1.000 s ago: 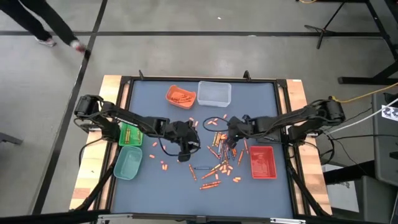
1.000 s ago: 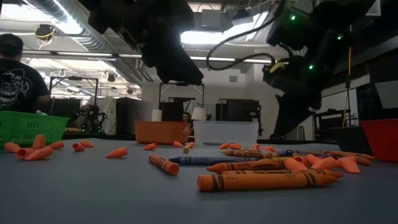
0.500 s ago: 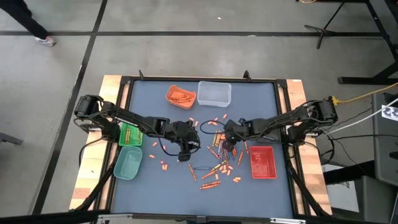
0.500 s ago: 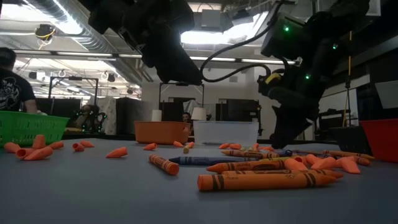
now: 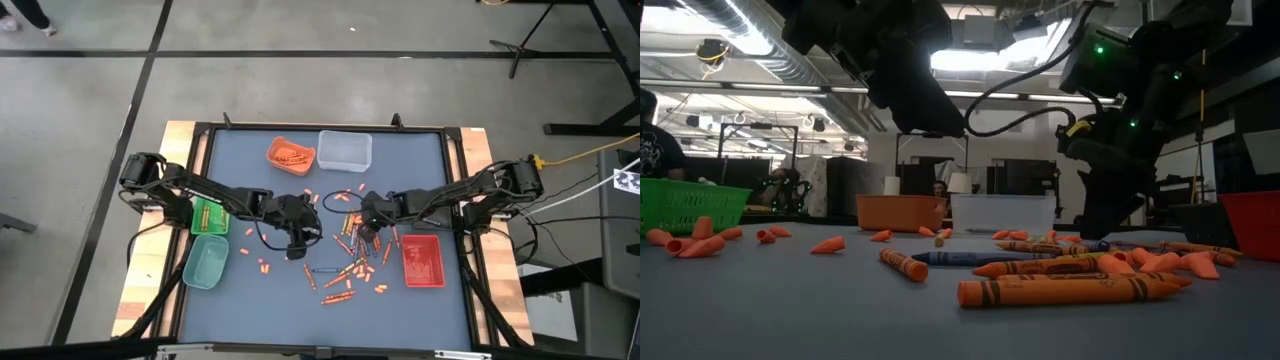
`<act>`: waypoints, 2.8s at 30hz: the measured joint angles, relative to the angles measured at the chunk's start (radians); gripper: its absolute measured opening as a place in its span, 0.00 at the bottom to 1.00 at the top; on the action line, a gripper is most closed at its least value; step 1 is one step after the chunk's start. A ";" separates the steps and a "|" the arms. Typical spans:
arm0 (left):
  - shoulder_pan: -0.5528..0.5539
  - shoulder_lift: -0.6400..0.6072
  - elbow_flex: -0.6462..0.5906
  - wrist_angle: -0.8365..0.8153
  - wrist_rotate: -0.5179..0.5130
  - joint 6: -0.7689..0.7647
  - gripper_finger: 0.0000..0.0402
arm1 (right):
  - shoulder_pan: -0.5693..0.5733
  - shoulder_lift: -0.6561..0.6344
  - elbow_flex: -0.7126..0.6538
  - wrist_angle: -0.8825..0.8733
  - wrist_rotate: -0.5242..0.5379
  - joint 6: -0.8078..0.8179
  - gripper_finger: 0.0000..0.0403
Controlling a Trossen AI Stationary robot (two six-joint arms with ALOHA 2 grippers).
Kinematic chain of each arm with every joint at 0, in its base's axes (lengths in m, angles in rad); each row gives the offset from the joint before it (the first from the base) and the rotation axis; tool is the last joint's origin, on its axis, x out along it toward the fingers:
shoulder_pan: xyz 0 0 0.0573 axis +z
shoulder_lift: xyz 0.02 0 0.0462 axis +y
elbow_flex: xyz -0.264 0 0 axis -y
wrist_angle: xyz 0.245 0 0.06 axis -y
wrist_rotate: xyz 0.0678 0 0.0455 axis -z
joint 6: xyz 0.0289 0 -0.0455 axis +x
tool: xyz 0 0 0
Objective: Sort crayons
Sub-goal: Put the blue crayon into the transparent bin
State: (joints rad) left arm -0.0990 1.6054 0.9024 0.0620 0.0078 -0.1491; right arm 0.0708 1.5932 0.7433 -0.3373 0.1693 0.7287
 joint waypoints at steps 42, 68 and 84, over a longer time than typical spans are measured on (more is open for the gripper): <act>0.000 0.001 0.000 0.000 -0.001 0.001 0.25 | 0.002 0.002 -0.003 -0.049 0.065 0.015 0.03; 0.000 0.001 0.000 0.000 -0.070 0.002 0.25 | -0.129 0.003 0.195 -0.001 0.070 -0.475 0.05; 0.000 0.001 0.000 0.000 -0.071 0.002 0.25 | -0.310 0.003 0.306 0.191 0.108 -1.003 0.05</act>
State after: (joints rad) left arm -0.0986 1.6062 0.9024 0.0619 -0.0631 -0.1471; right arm -0.2396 1.5959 1.0492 -0.1460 0.2776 -0.2744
